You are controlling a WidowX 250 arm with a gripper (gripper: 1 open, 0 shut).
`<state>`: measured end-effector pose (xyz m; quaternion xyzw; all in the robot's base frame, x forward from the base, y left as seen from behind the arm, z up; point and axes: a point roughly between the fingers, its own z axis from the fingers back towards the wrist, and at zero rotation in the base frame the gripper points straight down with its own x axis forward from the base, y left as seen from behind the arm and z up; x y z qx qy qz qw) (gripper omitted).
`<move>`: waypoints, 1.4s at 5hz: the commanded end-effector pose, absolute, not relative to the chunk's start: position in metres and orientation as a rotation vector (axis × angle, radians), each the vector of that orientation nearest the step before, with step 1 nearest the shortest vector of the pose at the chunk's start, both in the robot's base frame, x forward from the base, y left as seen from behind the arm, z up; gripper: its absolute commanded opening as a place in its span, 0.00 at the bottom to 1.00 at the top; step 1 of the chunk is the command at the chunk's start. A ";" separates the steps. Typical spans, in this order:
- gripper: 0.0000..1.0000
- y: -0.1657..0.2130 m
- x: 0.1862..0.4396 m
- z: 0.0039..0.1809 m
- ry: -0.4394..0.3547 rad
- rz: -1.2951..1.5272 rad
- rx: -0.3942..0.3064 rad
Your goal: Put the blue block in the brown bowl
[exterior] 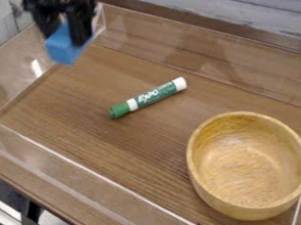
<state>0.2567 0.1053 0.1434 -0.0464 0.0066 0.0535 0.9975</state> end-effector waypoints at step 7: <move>0.00 0.085 0.266 0.167 -0.106 -0.053 -0.067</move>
